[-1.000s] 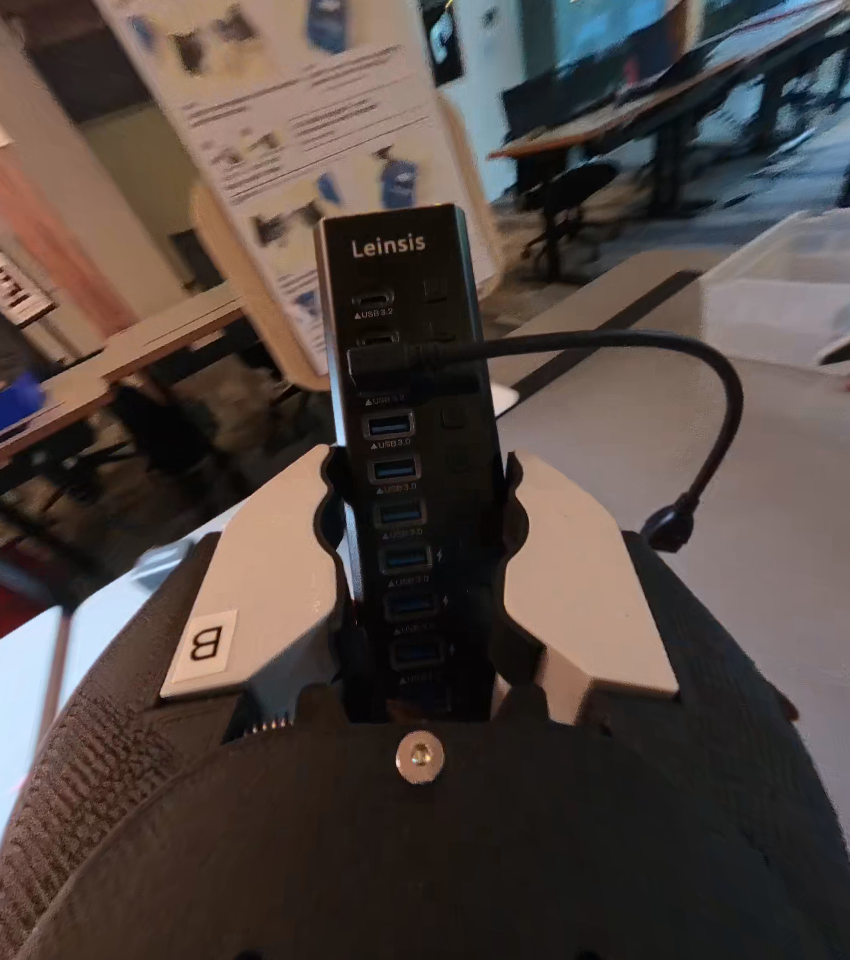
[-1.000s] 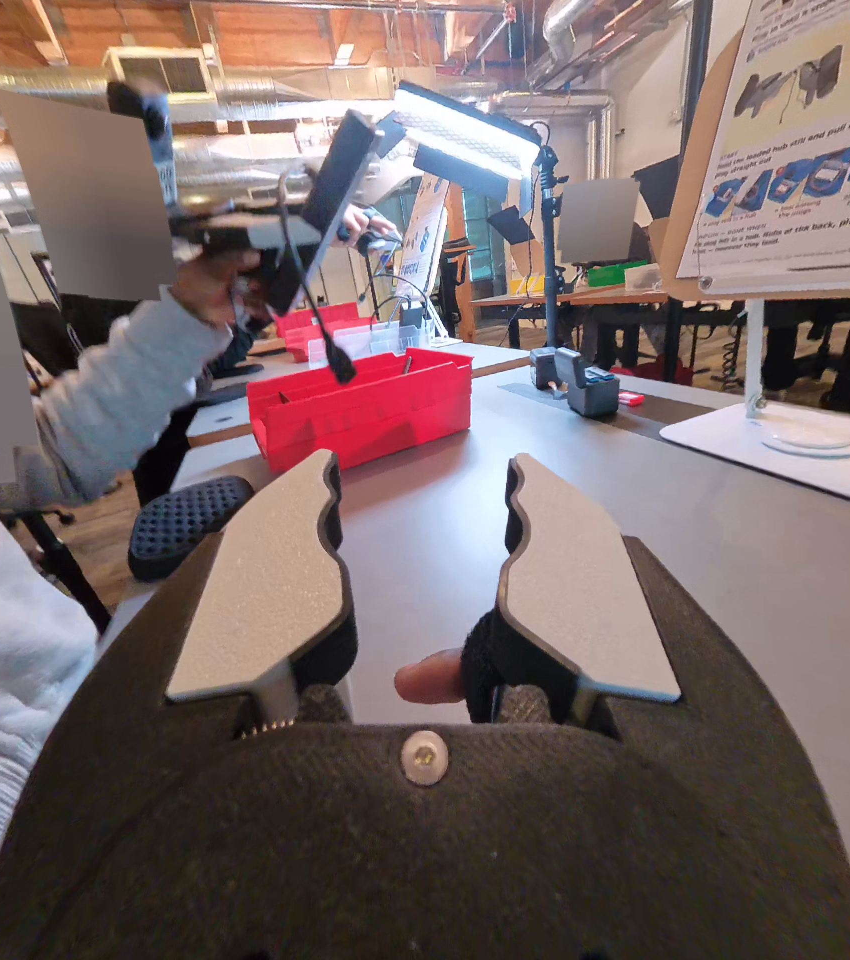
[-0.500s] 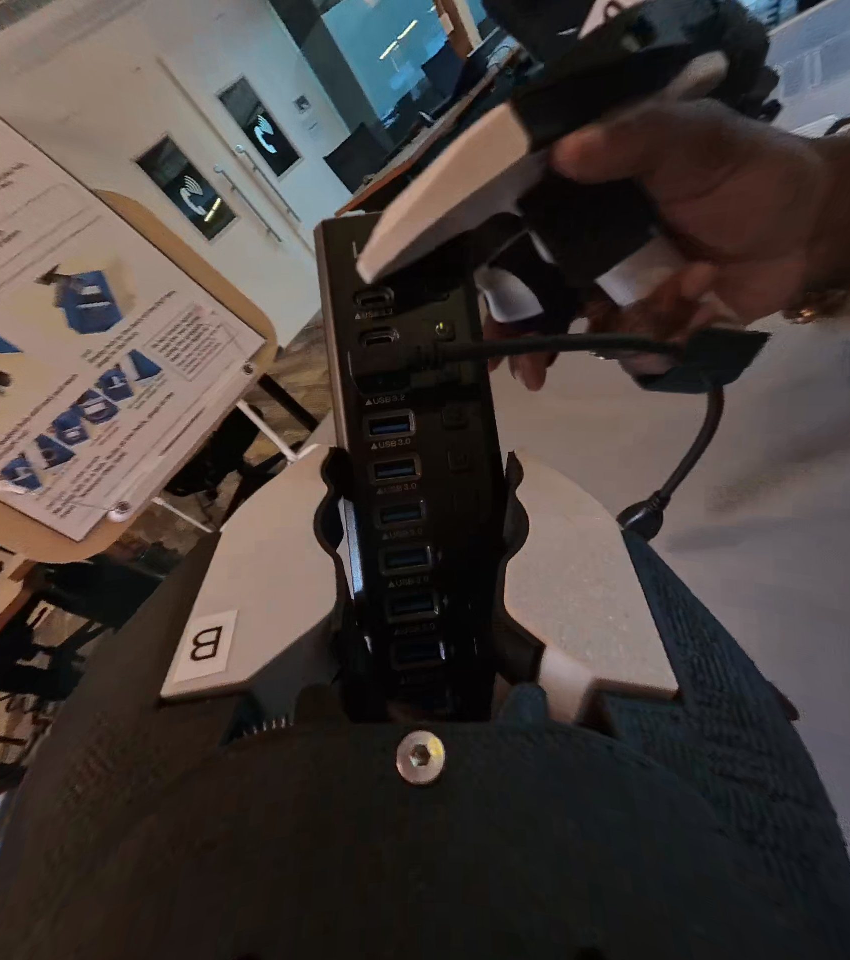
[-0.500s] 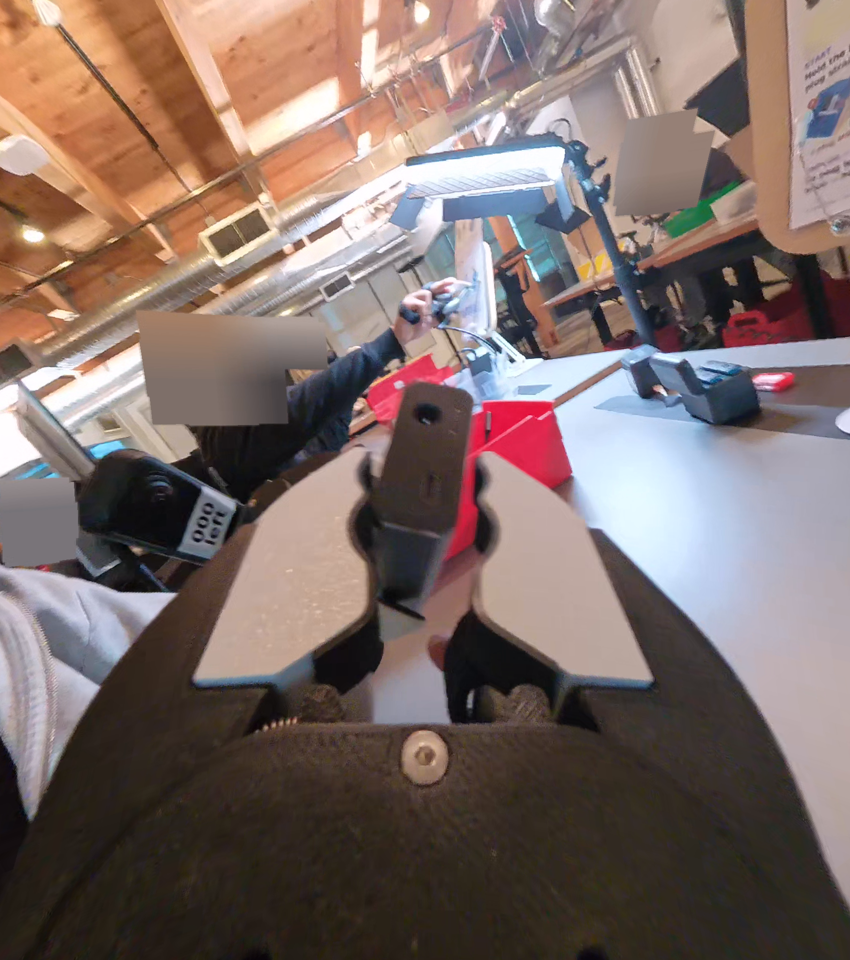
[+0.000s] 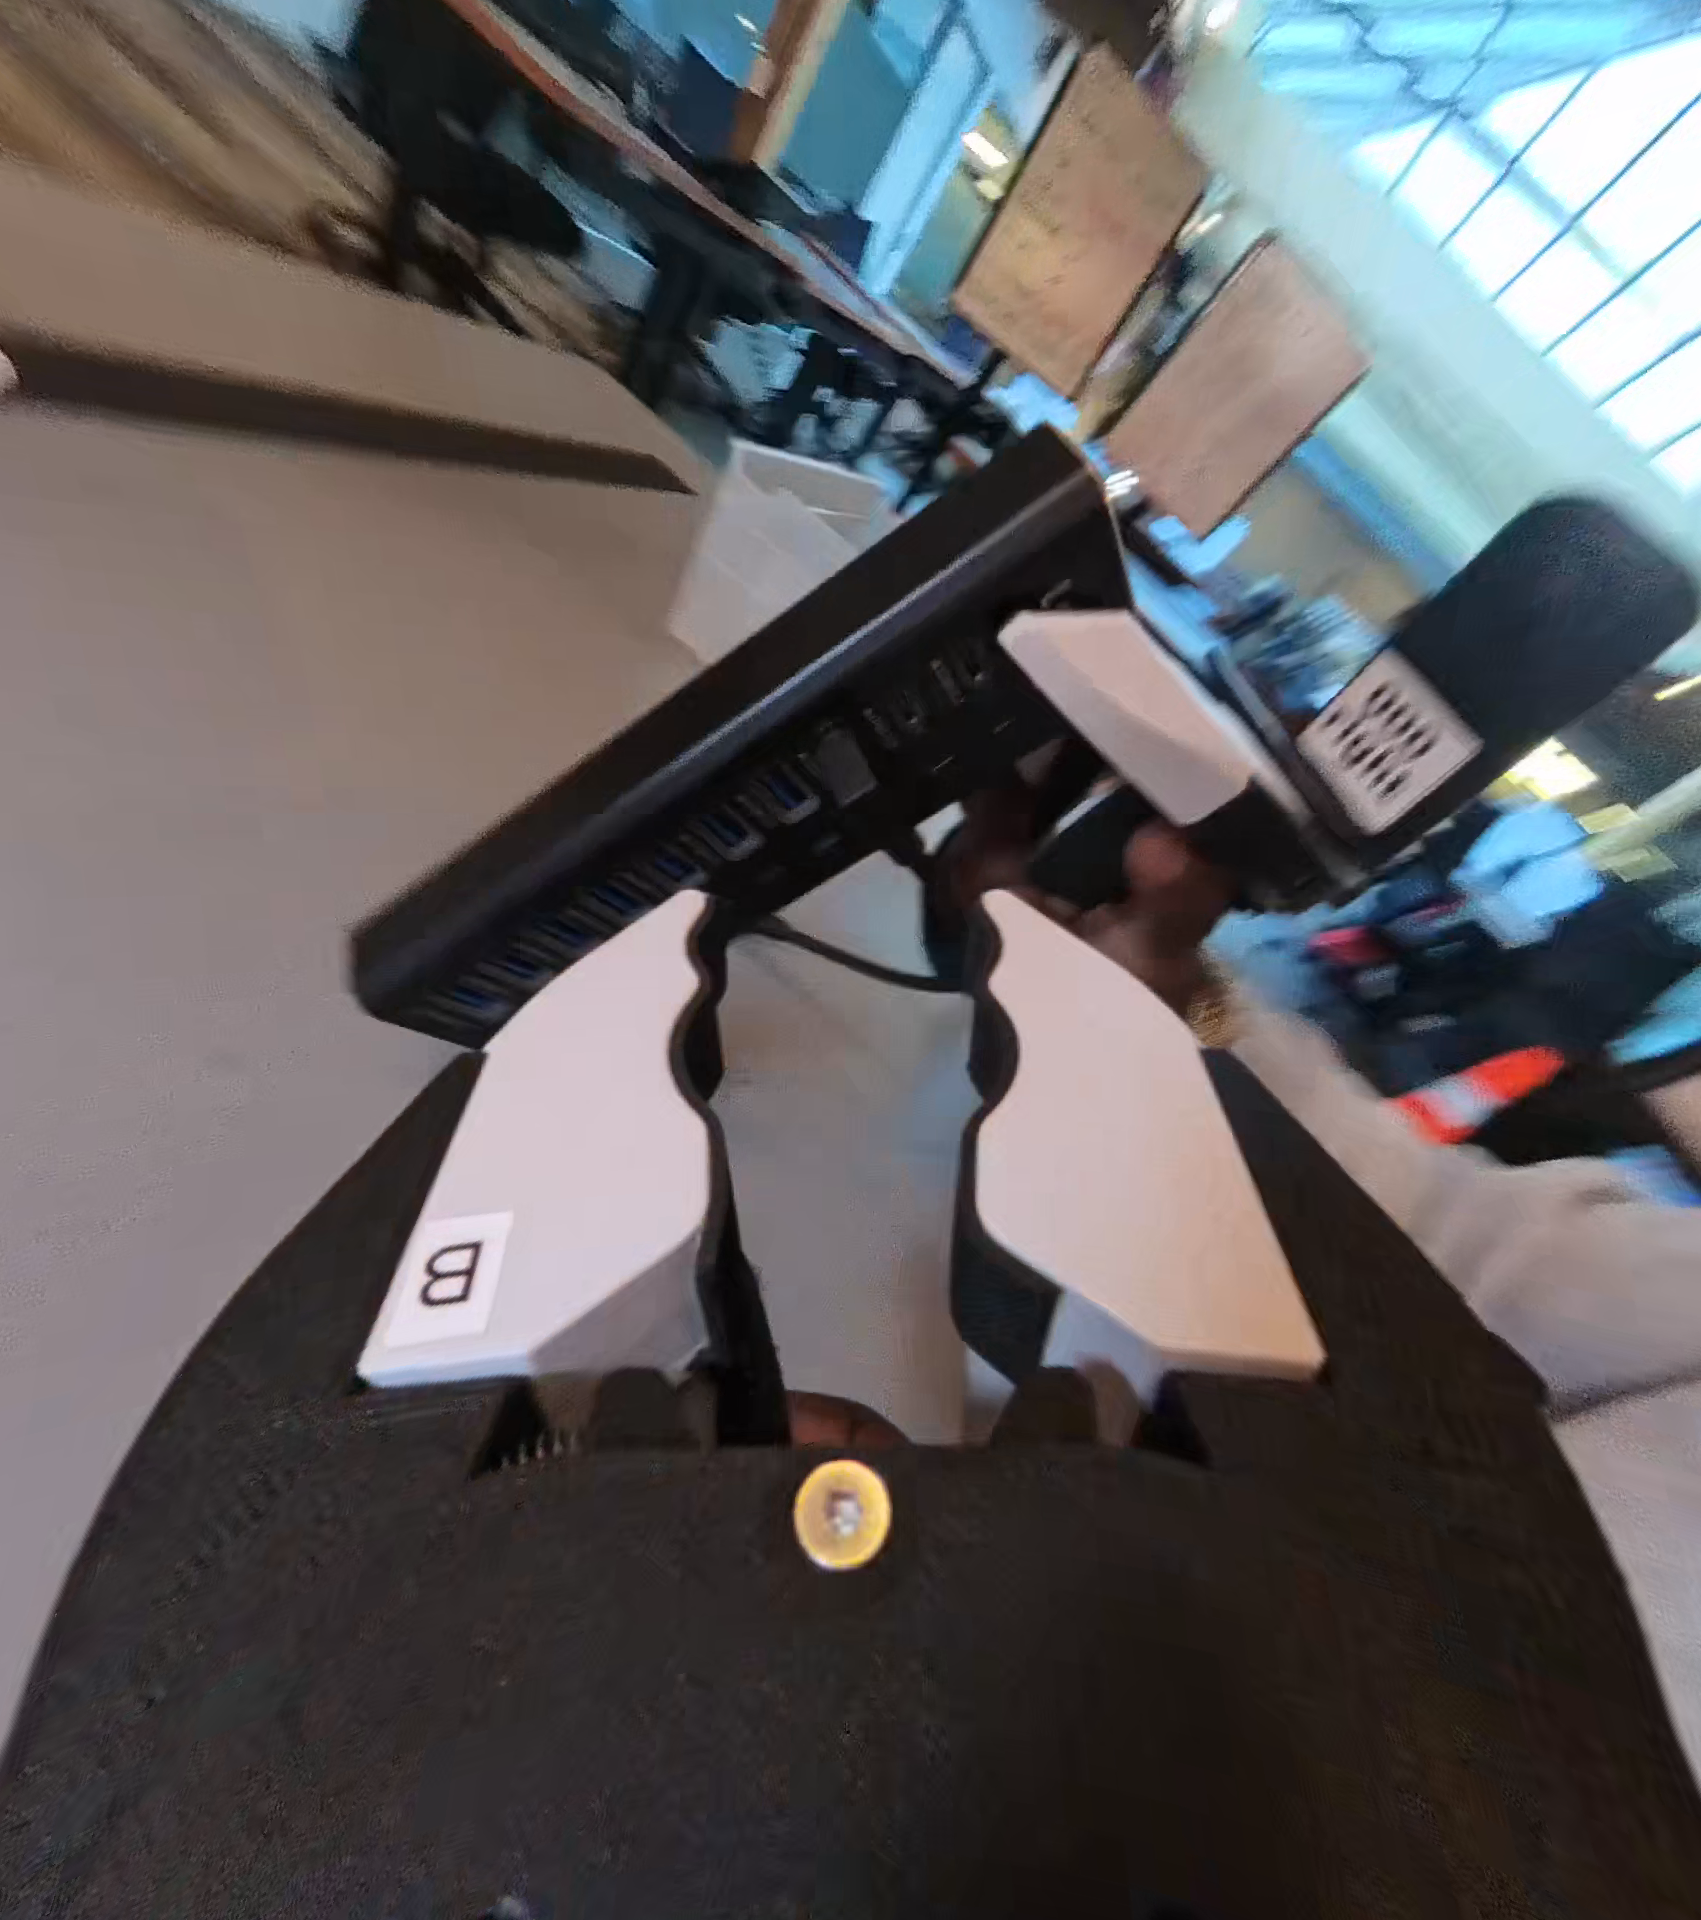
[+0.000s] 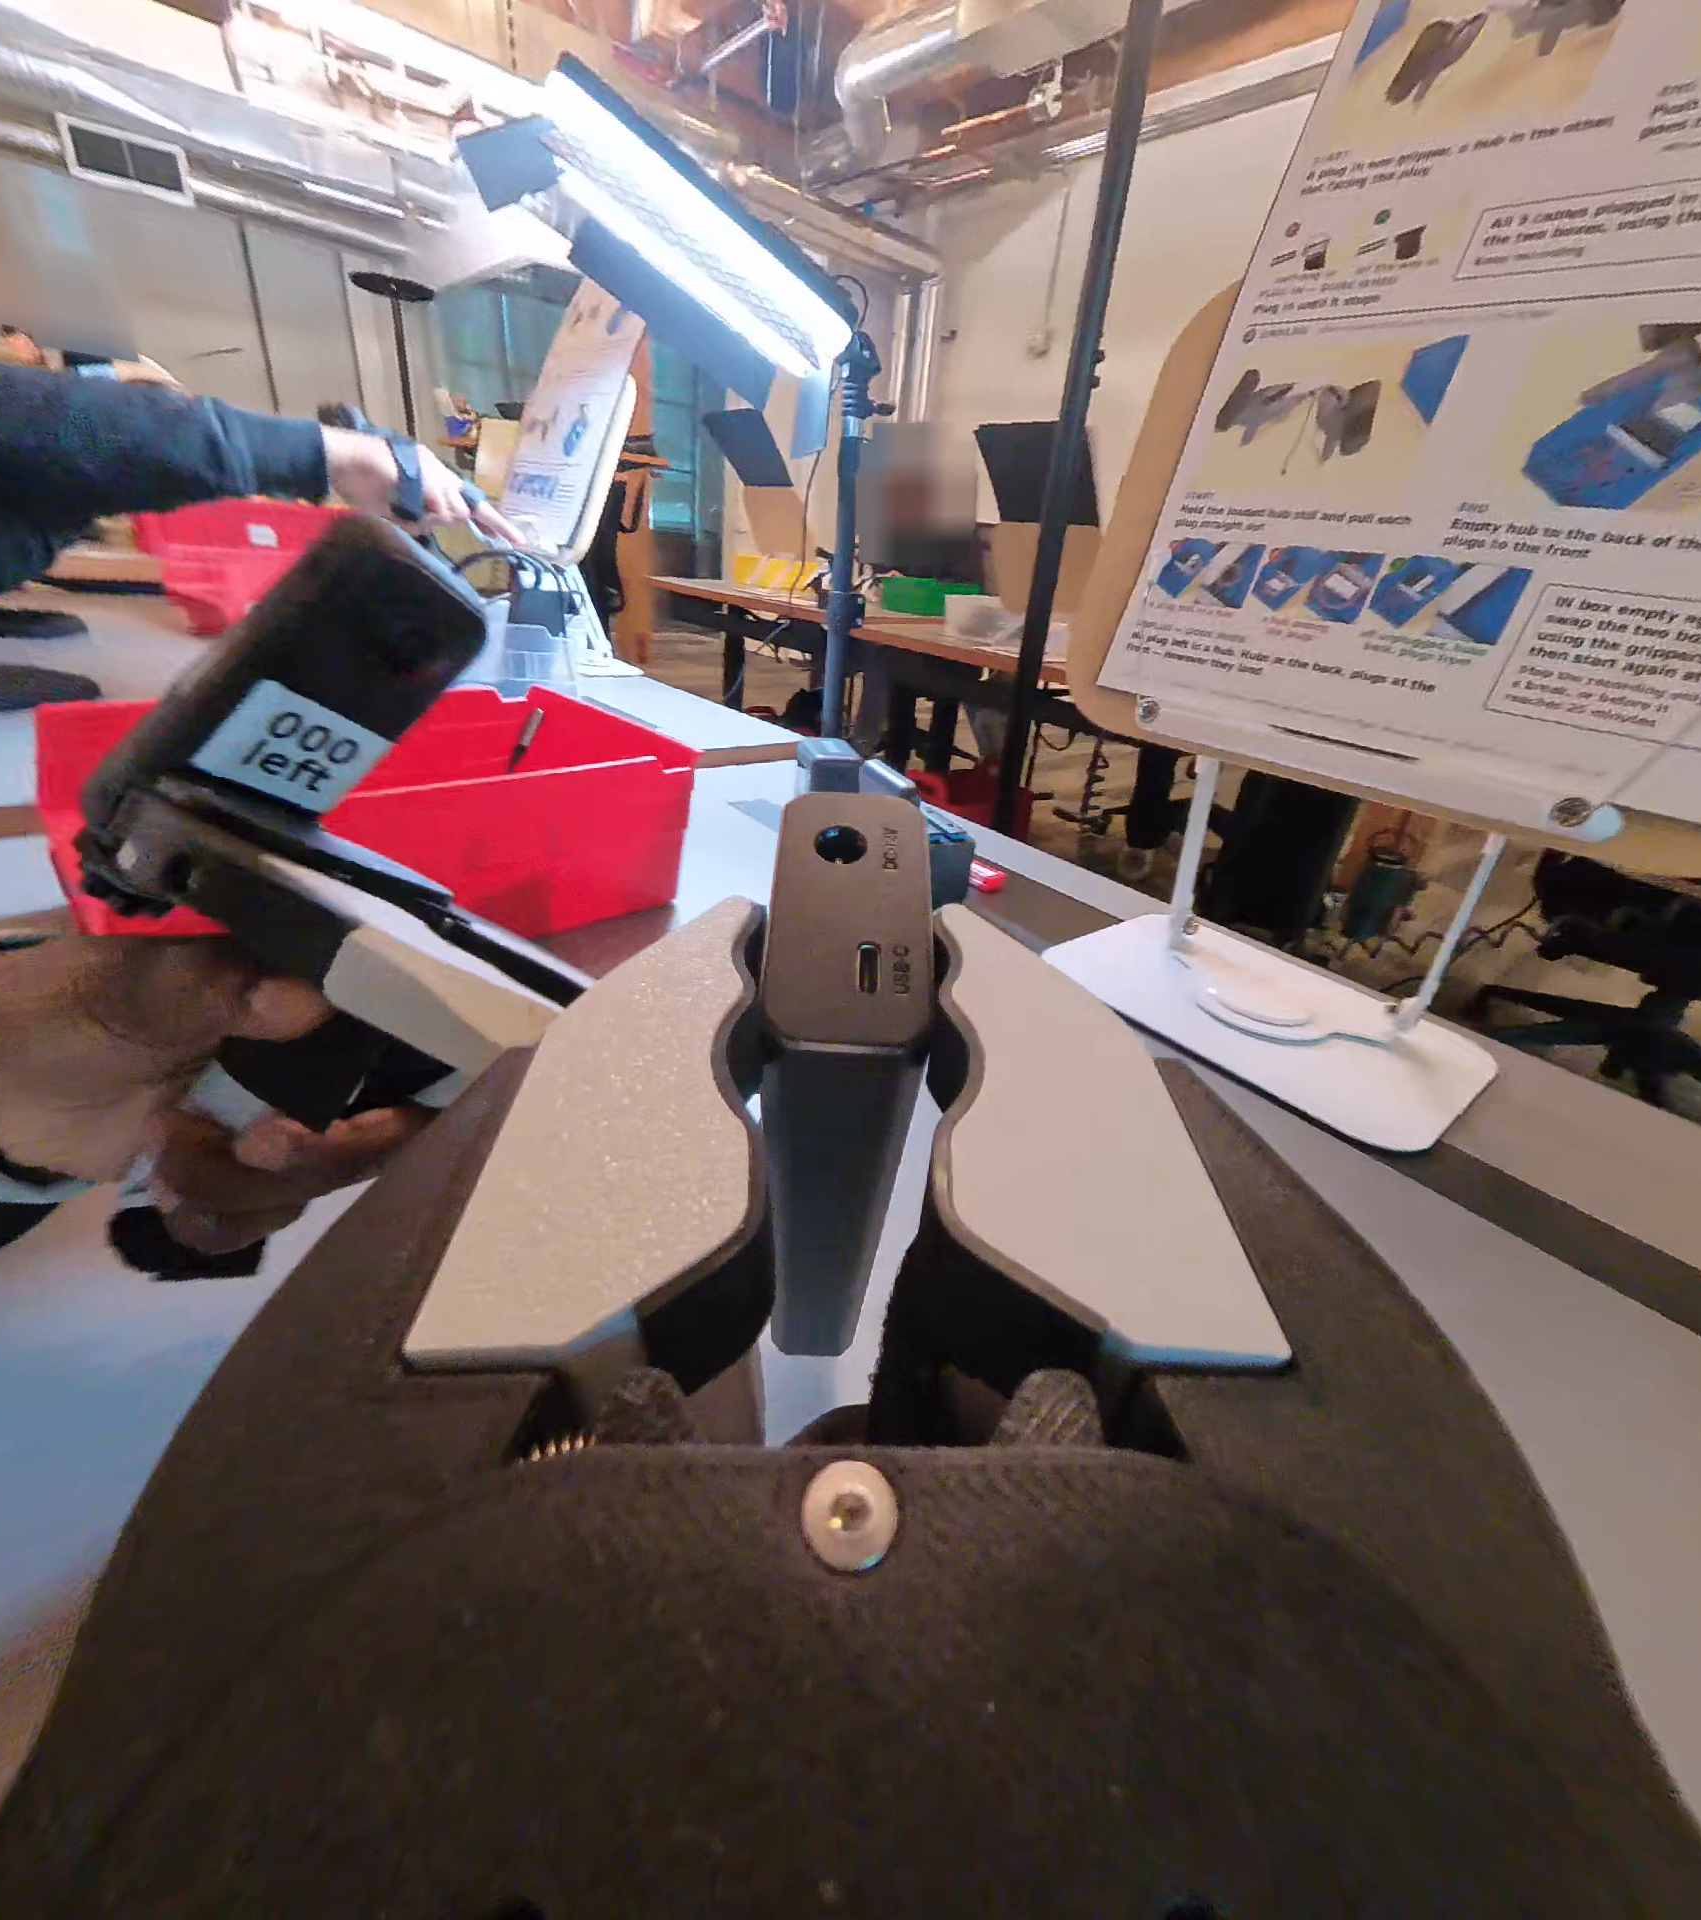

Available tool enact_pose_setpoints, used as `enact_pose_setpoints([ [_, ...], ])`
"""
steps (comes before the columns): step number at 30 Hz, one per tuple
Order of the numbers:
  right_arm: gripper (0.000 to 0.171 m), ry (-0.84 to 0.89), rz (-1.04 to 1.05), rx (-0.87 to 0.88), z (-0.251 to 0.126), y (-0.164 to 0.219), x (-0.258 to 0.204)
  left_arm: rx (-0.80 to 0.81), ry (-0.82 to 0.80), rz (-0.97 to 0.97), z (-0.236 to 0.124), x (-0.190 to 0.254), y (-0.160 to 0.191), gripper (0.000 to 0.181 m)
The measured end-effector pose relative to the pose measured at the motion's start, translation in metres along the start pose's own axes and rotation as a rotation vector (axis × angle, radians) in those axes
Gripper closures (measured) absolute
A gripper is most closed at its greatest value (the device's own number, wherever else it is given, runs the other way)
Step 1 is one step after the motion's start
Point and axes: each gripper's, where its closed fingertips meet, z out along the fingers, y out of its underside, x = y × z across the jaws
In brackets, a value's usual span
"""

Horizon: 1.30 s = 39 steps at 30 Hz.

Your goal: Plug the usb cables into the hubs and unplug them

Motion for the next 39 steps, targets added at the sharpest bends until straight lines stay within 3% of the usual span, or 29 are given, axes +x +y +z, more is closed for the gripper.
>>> enact_pose_setpoints([
  [4,0.143,-0.029,-0.098,-0.056,0.006,0.011,-0.016,0.033,0.210,-0.309,0.002,0.007,-0.004,0.152],
  [8,0.143,-0.030,-0.213,-0.075,0.009,0.014,-0.029,0.011,0.172,-0.306,0.002,-0.004,0.004,0.170],
  [13,0.143,-0.008,-0.314,-0.093,0.008,0.017,-0.032,0.010,0.160,-0.307,0.001,-0.005,0.008,0.171],
  [17,0.141,0.081,-0.588,-0.080,0.008,0.017,-0.034,0.018,0.102,-0.293,-0.001,-0.008,0.007,0.171],
  [23,0.139,0.122,-0.705,-0.024,0.005,0.005,-0.035,0.037,0.105,-0.284,-0.004,0.001,0.001,0.171],
  [28,0.138,0.177,-0.878,-0.040,0.006,0.005,-0.038,0.047,0.172,-0.482,-0.005,0.000,0.003,0.172],
  [35,0.138,0.232,-0.982,-0.027,0.003,-0.004,-0.030,0.046,0.128,-0.393,-0.006,0.004,0.002,0.170],
  [36,0.140,0.233,-0.971,-0.027,0.003,-0.004,-0.029,0.042,0.131,-0.392,-0.006,0.005,0.003,0.170],
  [37,0.171,0.288,-1.033,0.005,0.002,-0.011,-0.027,0.009,0.122,-0.364,-0.006,0.007,0.009,0.169],
  [38,0.171,0.344,-1.076,0.021,-0.001,-0.020,-0.017,0.003,0.123,-0.346,-0.006,0.010,0.011,0.169],
  [39,0.171,0.279,-0.947,0.043,-0.002,-0.026,-0.015,0.013,0.127,-0.350,-0.007,0.012,0.012,0.169],
])
